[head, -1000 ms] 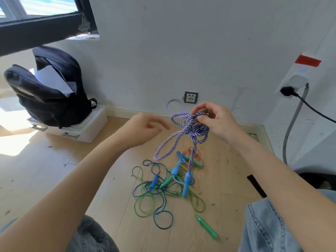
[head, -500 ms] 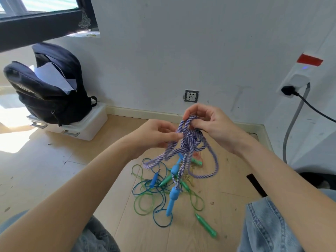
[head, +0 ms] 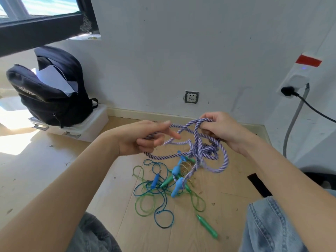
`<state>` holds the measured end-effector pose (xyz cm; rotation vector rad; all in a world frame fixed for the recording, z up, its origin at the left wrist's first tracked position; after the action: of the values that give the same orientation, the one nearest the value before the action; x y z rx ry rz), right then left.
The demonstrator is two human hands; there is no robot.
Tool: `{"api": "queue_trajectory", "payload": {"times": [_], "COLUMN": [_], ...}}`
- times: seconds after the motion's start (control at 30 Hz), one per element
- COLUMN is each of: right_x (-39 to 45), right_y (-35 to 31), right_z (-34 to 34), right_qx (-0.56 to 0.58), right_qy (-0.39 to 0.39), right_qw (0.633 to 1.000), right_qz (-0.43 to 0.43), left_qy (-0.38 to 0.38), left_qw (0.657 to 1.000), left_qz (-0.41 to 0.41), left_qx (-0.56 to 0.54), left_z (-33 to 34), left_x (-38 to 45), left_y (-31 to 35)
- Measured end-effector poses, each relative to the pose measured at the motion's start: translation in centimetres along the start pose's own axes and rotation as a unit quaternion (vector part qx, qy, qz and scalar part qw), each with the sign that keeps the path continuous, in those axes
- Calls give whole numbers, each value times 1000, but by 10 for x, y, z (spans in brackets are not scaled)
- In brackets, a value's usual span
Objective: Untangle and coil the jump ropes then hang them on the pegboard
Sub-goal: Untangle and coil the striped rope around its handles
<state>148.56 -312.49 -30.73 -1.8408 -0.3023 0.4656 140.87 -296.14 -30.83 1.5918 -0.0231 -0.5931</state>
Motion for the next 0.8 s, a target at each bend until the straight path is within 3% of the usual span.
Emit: {"api": "queue_trajectory", "payload": {"times": [0.07,0.13,0.2,0.23,0.27,0.33,0.4,0.47,0.53,0.63,0.7,0.8], "right_x": [-3,-5,-4,-3,-3,-4,-6,-9,-12,-12,-11,-9], "right_y": [1,3,1,1,0,-3,-8,-12,-14,-19,-21,-19], "right_z": [4,7,7,7,8,12,19,24,26,22,18,16], "right_qx": [-65,-87,-72,-67,-68,-81,-104,-99,-71,-20,0,-2], "right_qy": [-29,-46,-38,-33,-32,-44,-72,-105,-124,-114,-111,-104], "right_qw": [997,995,997,997,997,995,990,986,985,986,986,988], "right_qz": [-2,-2,0,0,-2,-25,-55,-78,-93,-116,-125,-114], "left_qy": [55,189,296,321,337,315,194,89,18,-9,4,95], "left_qw": [983,908,836,841,875,945,945,928,948,981,996,993], "left_qz": [95,152,151,123,71,-68,-139,-73,17,66,59,44], "left_qx": [-150,-341,-437,-417,-341,-51,222,354,317,184,70,-55], "left_z": [-14,-45,-67,-69,-66,-50,-30,-5,16,20,13,-6], "left_x": [2,-2,-5,-4,-4,0,8,18,24,22,20,21], "left_y": [15,16,0,-8,-13,-22,-29,-24,-13,-4,-3,-5]}}
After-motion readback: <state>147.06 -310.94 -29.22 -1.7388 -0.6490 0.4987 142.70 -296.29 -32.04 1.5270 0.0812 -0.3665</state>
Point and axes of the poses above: each hand's wrist, its own x-axis towards the middle knuckle, its own z-axis out of the palm, y = z × x, the point moved 6 cm from there along x, towards the middle knuckle, and after that the axes turned 6 degrees about x, right-handed, at the moved point
